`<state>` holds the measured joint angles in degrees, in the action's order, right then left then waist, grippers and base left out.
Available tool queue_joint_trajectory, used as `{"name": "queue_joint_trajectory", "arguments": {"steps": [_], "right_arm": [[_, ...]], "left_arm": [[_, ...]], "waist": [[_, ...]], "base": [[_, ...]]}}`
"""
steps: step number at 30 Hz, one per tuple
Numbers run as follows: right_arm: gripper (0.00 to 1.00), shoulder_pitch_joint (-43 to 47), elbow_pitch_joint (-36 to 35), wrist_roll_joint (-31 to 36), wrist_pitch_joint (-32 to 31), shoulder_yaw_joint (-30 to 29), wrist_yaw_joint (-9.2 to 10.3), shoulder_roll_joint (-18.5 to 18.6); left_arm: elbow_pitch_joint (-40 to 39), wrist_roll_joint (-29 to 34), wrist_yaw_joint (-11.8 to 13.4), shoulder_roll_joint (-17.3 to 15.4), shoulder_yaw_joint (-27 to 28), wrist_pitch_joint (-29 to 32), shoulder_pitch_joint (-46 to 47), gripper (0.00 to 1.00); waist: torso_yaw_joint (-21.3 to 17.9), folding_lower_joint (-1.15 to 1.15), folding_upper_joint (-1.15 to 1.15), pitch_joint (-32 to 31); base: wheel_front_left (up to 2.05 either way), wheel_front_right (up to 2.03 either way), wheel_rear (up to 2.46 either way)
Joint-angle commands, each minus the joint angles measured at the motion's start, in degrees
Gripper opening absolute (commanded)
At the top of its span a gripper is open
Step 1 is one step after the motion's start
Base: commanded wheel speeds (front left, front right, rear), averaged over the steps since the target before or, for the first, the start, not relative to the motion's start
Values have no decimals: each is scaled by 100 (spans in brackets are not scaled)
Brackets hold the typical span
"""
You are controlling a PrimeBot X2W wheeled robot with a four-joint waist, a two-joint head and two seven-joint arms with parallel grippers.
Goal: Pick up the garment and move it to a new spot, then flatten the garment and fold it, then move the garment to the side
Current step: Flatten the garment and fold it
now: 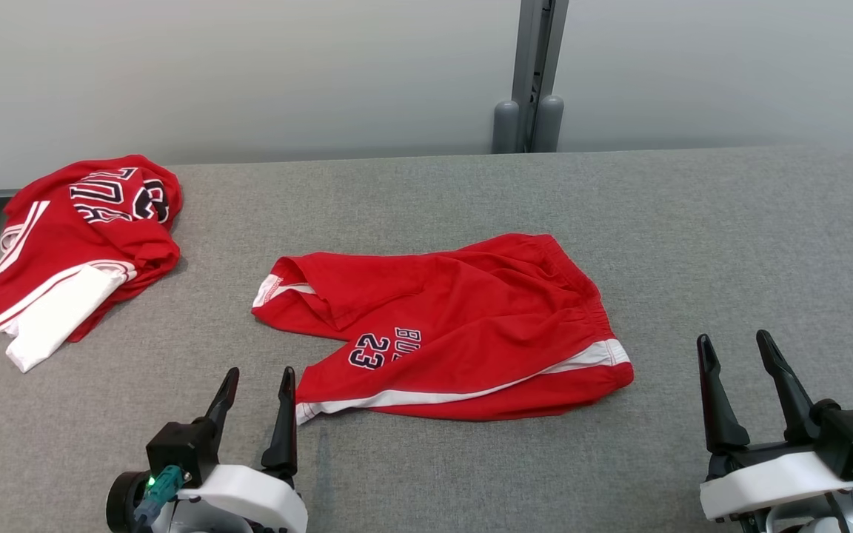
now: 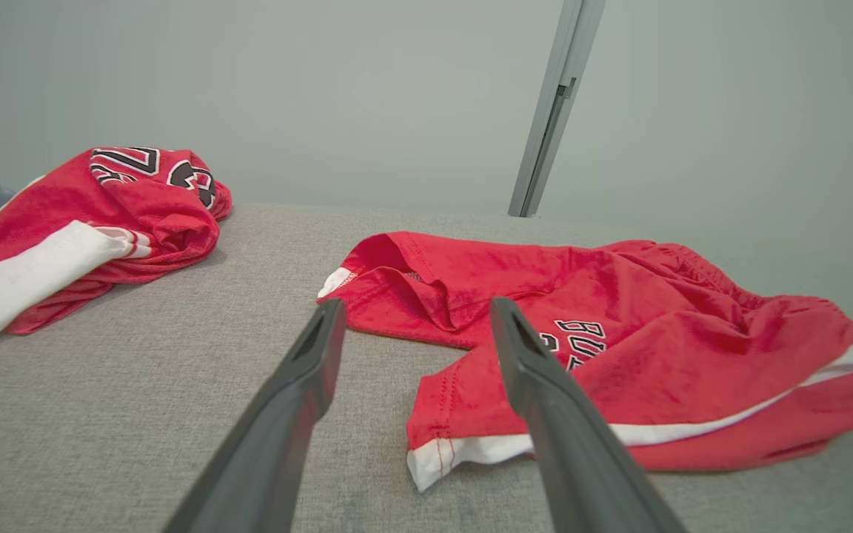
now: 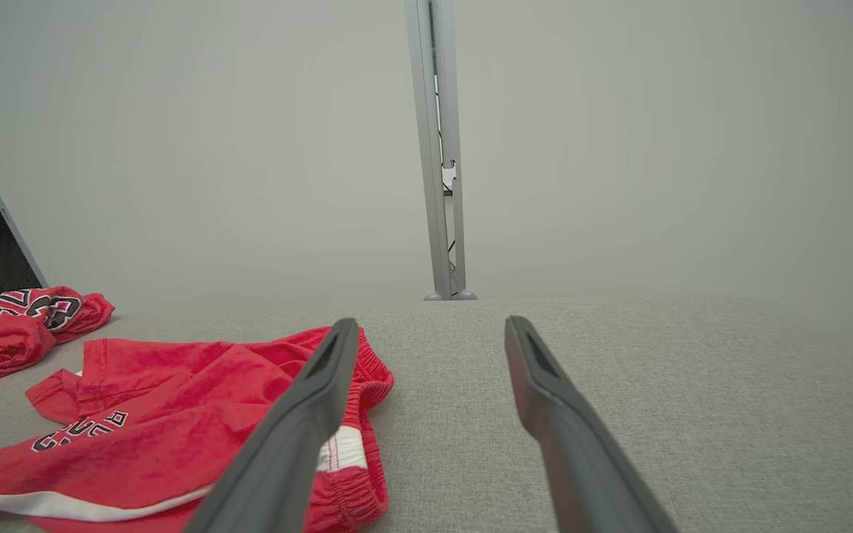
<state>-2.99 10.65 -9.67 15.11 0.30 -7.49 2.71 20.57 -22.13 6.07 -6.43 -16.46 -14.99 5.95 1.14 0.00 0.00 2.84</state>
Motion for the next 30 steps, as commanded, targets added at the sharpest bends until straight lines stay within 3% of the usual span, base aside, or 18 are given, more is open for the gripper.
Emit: {"name": "queue_joint_trajectory", "arguments": {"steps": [1, 11, 17, 30], "right_arm": [[100, -22, 23, 1, 8, -10, -1, 36], [100, -59, 293, -91, 5, 146, -1, 35], [100, -155, 483, -26, 6, 170, -1, 36], [100, -323, 542, 54, 6, 290, -1, 36]], "left_arm": [[8, 85, -54, 11, 75, -28, -79, 100], [420, 267, -279, 104, 108, -3, -66, 100], [809, 179, -541, 57, -99, 456, 80, 100], [1538, -6, -771, 137, -218, 575, 655, 100]], "waist": [[7, 0, 0, 2], [47, 0, 0, 19], [105, 0, 0, 113], [-58, 0, 0, 323]], "base": [[0, 0, 0], [0, 0, 0], [0, 0, 0], [0, 0, 0]]}}
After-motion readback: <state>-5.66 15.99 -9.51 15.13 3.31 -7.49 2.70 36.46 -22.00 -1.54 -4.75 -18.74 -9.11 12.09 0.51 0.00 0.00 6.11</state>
